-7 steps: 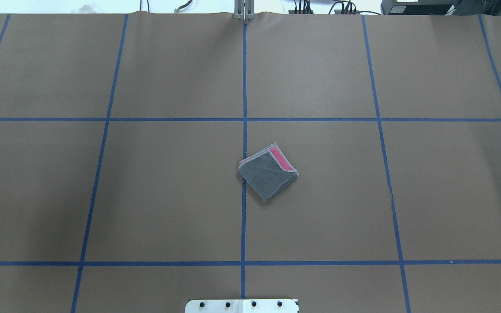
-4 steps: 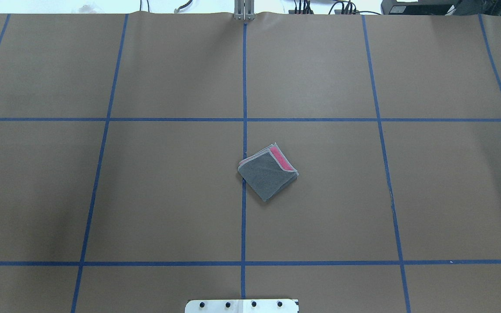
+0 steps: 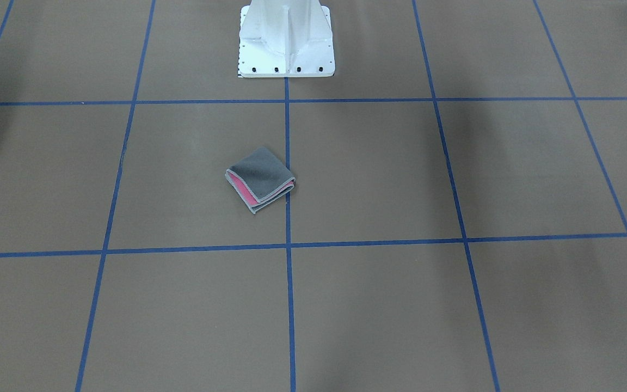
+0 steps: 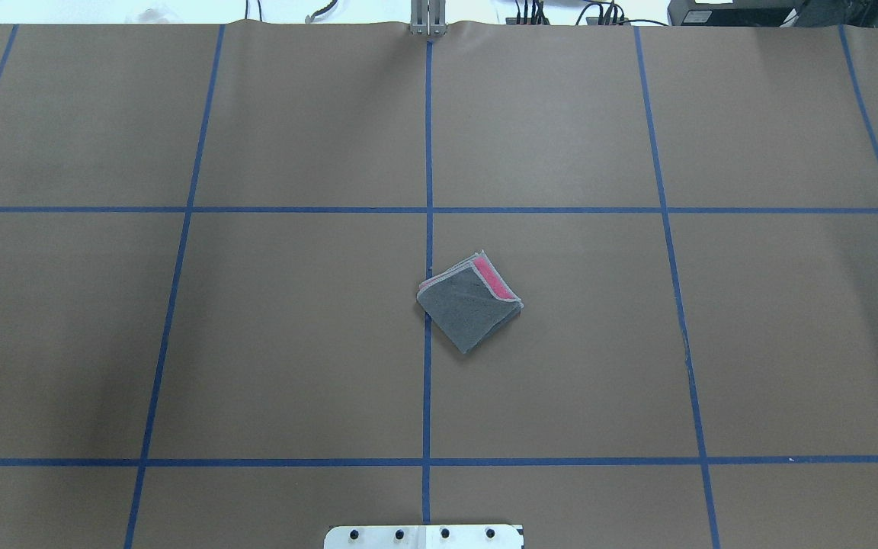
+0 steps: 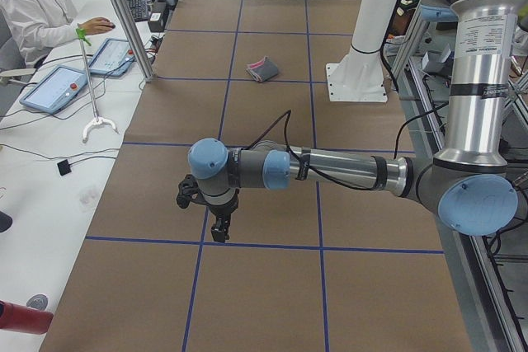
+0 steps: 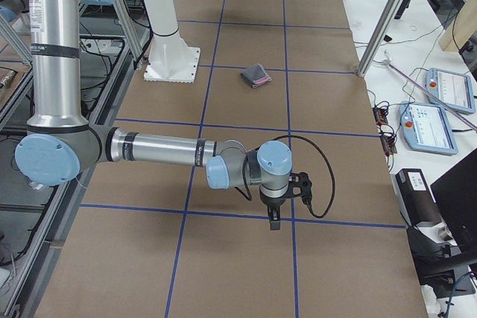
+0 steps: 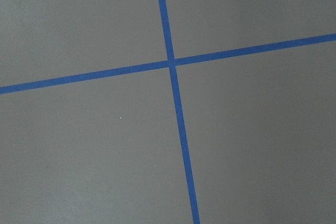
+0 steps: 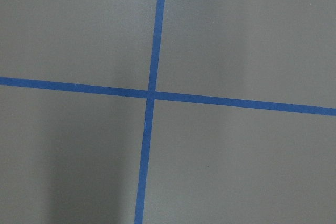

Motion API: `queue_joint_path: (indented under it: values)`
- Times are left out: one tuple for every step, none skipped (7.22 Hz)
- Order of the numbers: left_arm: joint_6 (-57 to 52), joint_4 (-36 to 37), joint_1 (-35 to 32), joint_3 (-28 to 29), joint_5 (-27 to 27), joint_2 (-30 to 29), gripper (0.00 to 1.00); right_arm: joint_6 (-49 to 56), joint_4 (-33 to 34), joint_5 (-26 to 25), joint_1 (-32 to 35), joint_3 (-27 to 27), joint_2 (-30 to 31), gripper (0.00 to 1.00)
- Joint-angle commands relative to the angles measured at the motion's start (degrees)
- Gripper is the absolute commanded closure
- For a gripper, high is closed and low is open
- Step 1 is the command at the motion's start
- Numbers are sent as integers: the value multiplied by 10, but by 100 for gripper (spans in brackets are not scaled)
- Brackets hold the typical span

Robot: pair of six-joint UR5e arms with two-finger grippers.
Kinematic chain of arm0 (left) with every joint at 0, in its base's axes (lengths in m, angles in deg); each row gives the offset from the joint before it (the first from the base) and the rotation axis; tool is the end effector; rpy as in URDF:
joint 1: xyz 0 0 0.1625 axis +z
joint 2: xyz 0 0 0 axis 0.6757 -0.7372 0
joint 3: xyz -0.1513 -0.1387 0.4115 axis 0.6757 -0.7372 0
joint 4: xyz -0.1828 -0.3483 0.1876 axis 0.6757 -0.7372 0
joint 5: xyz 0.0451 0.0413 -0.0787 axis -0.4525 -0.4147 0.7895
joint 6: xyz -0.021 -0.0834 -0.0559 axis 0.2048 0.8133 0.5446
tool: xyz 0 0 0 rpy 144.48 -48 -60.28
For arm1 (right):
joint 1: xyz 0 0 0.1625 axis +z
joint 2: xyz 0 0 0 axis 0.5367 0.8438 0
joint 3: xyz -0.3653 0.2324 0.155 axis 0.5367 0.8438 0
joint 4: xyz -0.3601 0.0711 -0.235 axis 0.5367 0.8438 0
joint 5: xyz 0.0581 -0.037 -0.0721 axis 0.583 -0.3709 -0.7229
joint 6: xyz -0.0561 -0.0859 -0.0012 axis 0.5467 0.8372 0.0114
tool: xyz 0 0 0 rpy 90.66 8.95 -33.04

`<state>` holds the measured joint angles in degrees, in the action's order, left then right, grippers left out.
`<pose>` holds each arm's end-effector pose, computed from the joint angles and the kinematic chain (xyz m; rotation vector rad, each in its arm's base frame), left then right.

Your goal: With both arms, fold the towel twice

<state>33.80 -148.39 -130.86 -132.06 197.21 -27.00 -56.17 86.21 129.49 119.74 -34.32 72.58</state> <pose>-0.0463 -0.5174 0.6530 0.0424 0.7796 0.1710 0.0426 -0.5094 0.7103 0.1160 -0.7115 -0.0435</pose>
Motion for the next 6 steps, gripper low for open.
queue_joint_path:
  values:
    - [1, 0, 0, -1, -1, 0, 0, 0, 0, 0, 0, 1, -1, 0]
    - [1, 0, 0, -1, -1, 0, 0, 0, 0, 0, 0, 0, -1, 0]
    - [1, 1, 0, -1, -1, 0, 0, 0, 0, 0, 0, 0, -1, 0]
    - [1, 0, 0, -1, -1, 0, 0, 0, 0, 0, 0, 1, -1, 0]
    - [1, 0, 0, -1, -1, 0, 0, 0, 0, 0, 0, 0, -1, 0]
    - [1, 1, 0, -1, -1, 1, 0, -1, -6, 0, 0, 2, -1, 0]
